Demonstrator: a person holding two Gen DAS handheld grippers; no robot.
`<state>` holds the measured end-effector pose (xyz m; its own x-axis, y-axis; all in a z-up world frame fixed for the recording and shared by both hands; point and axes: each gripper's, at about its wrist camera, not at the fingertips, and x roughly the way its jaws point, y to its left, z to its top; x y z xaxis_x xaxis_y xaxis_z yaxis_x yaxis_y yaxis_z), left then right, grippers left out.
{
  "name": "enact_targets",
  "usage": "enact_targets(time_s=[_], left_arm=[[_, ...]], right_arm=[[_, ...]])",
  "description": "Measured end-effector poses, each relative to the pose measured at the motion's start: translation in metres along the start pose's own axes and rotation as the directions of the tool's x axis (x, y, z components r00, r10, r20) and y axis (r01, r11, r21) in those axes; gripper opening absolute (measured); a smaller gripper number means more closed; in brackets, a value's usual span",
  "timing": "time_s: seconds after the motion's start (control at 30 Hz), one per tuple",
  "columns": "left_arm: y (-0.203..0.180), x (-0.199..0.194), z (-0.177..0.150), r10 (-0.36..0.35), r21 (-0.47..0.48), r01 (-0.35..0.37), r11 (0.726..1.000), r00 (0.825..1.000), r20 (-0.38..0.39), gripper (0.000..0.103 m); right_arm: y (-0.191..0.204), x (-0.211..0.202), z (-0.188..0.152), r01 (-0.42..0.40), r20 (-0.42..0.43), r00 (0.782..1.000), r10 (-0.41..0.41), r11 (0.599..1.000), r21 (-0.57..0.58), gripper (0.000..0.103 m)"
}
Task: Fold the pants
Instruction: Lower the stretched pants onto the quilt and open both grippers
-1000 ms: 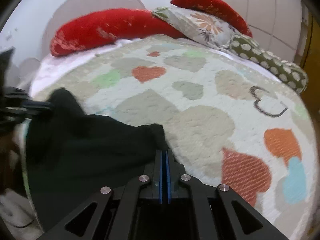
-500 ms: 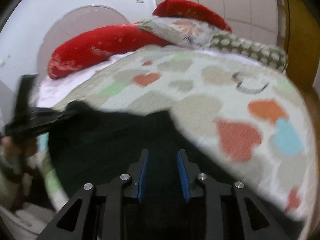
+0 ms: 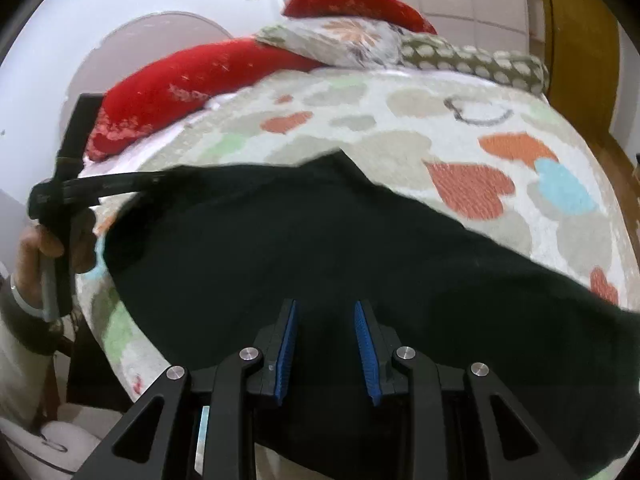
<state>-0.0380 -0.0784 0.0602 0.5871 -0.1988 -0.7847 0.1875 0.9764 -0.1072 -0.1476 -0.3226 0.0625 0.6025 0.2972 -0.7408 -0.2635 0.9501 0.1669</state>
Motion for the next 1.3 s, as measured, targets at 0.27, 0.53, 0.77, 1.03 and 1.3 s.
enact_targets(time_s=[0.27, 0.53, 0.77, 1.03, 1.3], left_arm=[[0.011, 0.046, 0.016, 0.096, -0.029, -0.099, 0.995, 0.991, -0.09, 0.005], [0.012, 0.02, 0.003, 0.08, -0.027, -0.081, 0.996, 0.996, -0.036, 0.005], [-0.001, -0.011, -0.016, 0.129, -0.009, -0.129, 0.992, 0.992, 0.012, 0.005], [-0.002, -0.034, -0.041, 0.162, -0.024, -0.161, 0.987, 0.986, 0.035, 0.005], [0.003, -0.028, -0.056, 0.152, -0.071, -0.152, 0.986, 0.988, 0.003, 0.005]], right_arm=[[0.027, 0.06, 0.046, -0.066, -0.007, 0.998, 0.066, 0.998, -0.003, 0.029], [0.018, 0.055, 0.038, 0.013, -0.054, 0.998, -0.013, 1.0, 0.006, 0.03], [0.013, 0.004, 0.004, 0.045, -0.016, 0.999, -0.045, 0.999, -0.005, 0.036], [0.002, -0.015, -0.024, 0.094, -0.024, 0.995, -0.094, 0.995, 0.012, 0.037], [-0.015, -0.018, -0.045, 0.129, -0.05, 0.991, -0.127, 0.99, 0.053, 0.037]])
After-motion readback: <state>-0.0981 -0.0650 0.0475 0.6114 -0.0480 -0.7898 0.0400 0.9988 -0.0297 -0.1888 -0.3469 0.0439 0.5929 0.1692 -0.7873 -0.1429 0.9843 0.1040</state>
